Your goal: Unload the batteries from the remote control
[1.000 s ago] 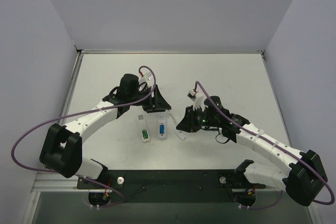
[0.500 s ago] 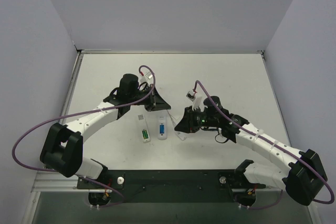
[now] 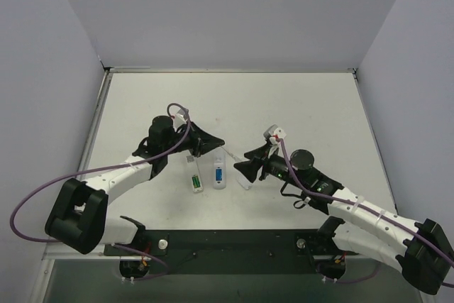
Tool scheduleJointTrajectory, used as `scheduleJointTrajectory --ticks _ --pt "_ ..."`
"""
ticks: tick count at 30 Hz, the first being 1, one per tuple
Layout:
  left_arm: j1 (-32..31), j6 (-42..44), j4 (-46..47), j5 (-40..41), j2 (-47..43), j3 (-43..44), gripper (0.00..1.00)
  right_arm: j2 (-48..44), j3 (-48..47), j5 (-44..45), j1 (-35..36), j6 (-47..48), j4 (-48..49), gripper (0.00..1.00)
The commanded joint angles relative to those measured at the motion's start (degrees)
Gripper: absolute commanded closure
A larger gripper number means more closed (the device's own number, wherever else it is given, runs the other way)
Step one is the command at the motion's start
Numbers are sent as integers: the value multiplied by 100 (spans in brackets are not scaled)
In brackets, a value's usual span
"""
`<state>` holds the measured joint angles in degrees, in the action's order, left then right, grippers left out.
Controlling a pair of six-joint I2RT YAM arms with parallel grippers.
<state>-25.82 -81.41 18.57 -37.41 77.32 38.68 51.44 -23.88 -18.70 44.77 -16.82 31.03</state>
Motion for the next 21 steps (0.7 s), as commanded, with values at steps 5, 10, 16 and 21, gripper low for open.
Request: scheduleJointTrajectory --ticks 5,10,16,21 --pt "16 -1237 1035 849 -788 -308 100 164 -82 444 409 821 1581 58" --pt "7 -1571 1431 981 -876 -633 100 226 15 867 629 829 1845 65" --pt "-2 -1747 1597 981 -885 -826 100 226 24 1087 769 829 2030 58" --pt "-2 -1782 1650 972 -894 -862 100 287 -55 1272 831 891 2083 73"
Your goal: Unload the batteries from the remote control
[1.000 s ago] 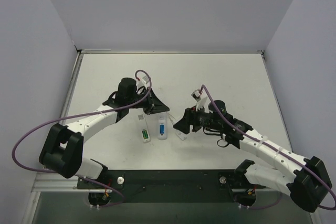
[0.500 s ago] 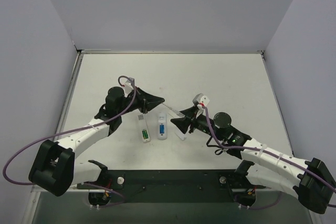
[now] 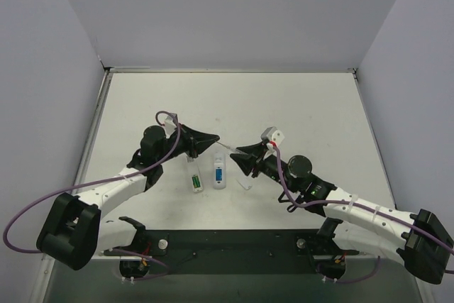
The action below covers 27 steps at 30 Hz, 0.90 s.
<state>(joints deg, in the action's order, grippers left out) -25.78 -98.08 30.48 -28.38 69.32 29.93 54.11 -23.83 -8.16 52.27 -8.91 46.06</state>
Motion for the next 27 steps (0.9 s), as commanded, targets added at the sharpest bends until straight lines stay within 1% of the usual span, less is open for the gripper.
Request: scheduleJointTrajectory --ticks 1,3,4,5,7,8,9,11,12,13,14,15,16,17,18,19,20,21,22,23,24,25,26,27 --pt "-6 -132 468 70 -94 -5 100 30 -60 262 82 117 588 81" --pt "-6 -167 546 70 -120 -66 100 30 -51 341 117 135 649 90" --pt "-6 -167 564 78 -129 -101 100 21 -51 350 134 152 667 100" --pt "-6 -167 582 87 -173 -119 99 21 -51 359 134 161 684 100" --pt "-6 -124 565 96 -226 -163 68 -5 -68 377 143 196 658 100" --pt "-6 25 477 87 -304 -155 56 -23 -86 394 152 222 571 100" --pt "-6 139 128 70 -357 -120 38 -75 -104 394 152 345 492 100" --pt "38 594 -304 87 -550 30 31 -137 -200 421 143 503 64 100" --pt "55 745 -741 96 -621 82 29 -233 -227 395 143 626 -61 100" --pt "108 903 -963 105 -700 135 29 -277 -236 386 134 810 -289 100" --pt "152 1244 -1209 113 -831 301 28 -339 -270 377 117 846 -430 100" --pt "187 1448 -1777 87 -876 398 28 -444 -314 351 99 1003 -597 100" --pt "257 1676 -2087 52 -911 521 26 -497 -358 324 73 1188 -964 100" --pt "371 2140 -2377 17 -903 731 26 -541 -454 298 55 1285 -1142 100" --pt "459 2370 -2919 -114 -885 838 25 -602 -490 246 46 1356 -1309 100" --pt "529 2599 -3229 -176 -850 908 25 -586 -560 1 -6 1461 -1676 100" --pt "730 3028 -3441 -255 -754 970 25 -585 -630 -132 -32 1662 -1914 100" --pt "845 3241 -3783 -343 -701 1040 25 -498 -875 -298 -41 1795 -2161 100" --pt "960 3443 -3934 -518 -640 1058 26 -428 -1025 -543 -42 1900 -2737 100" --pt "1126 3915 -4057 -650 -500 1093 26 -349 -1192 -703 -42 2102 -3039 100" --pt "1406 4198 -4389 -712 -411 1207 26 -157 -1550 -826 -33 2182 -3320 100" --pt "1548 4505 -4619 -660 -306 1304 27 -59 -1702 -940 -33 2244 -3741 100" --pt "1663 5039 -4856 -608 -79 1392 27 125 -1834 -1176 -41 2410 -3893 100" --pt "1803 5271 -5180 -564 54 1479 27 213 -2035 -1257 -24 2472 -4016 100"
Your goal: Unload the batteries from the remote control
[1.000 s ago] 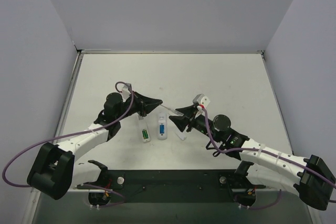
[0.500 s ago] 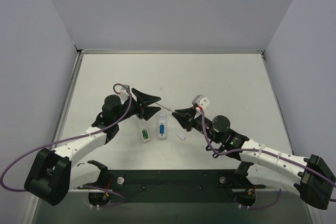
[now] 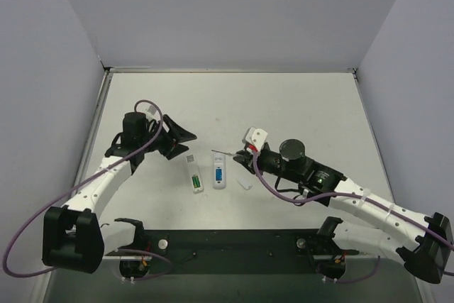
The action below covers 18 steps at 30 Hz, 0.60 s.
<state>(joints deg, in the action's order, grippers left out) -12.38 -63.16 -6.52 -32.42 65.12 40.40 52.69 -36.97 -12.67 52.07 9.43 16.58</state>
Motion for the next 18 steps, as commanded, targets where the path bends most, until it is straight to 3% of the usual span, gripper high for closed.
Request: scheduleJointTrajectory --ticks 1,8,12,18 --pt "500 1972 -1622 -89 614 599 27 461 -837 -921 4 700 -1278 100" --pt "517 2264 -1405 -247 1635 416 30 1567 -1567 -1062 119 1262 -1860 100" --pt "482 2211 -931 -255 1924 196 31 1894 -1804 -1159 224 1465 -1956 100" --pt "280 2484 -1044 -185 2531 337 30 2219 -2060 -1107 347 1676 -2124 100"
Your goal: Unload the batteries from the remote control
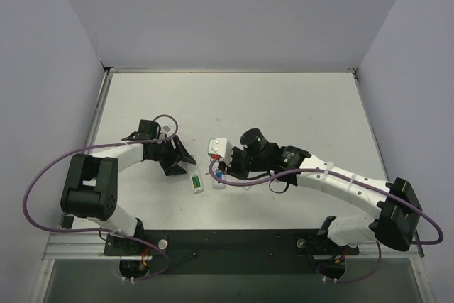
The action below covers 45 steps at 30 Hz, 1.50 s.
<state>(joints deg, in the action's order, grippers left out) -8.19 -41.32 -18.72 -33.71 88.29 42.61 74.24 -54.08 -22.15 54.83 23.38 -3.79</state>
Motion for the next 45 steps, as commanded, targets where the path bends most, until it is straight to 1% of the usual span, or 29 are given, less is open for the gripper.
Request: scheduleJointTrajectory --ticks 1,6,13,18,19,21,23,25,28,29,31,33,38,45 --pt "-166 300 202 -56 284 107 30 99 -357 -167 89 299 -87 100" --pt "-359 125 623 -231 426 63 30 354 -471 -123 256 439 -113 100" --pt "-394 -130 1063 -662 338 -7 30 723 -840 123 476 677 -446 100" --pt "-254 -8 537 -523 198 98 30 987 -1095 395 546 703 -639 100" --pt "-210 19 458 -487 110 98 30 1040 -1165 596 616 651 -701 100" --pt "-35 98 256 -426 13 46 31 1277 -1525 791 652 493 -894 100" --pt "27 325 -103 -110 -127 72 35 1557 -1815 949 669 178 -1272 100" --pt "28 493 -333 136 -189 98 39 1716 -2079 976 687 62 -1509 100" --pt "36 511 -264 -108 -155 -120 55 1875 -2141 1037 784 -43 -1467 100" --pt "36 459 -124 -240 -137 -208 67 1962 -2167 1081 827 -70 -1466 100" --pt "28 397 -9 -294 -119 -410 75 2059 -2299 1143 854 -210 -1493 100" --pt "28 388 44 -311 -93 -490 80 2182 -2387 1161 880 -342 -1554 100" --pt "19 300 202 -364 -163 -745 82 2376 -2510 1187 907 -483 -1581 100" --pt "-69 195 386 -408 -110 -868 83 2587 -2730 1248 925 -518 -1704 100"
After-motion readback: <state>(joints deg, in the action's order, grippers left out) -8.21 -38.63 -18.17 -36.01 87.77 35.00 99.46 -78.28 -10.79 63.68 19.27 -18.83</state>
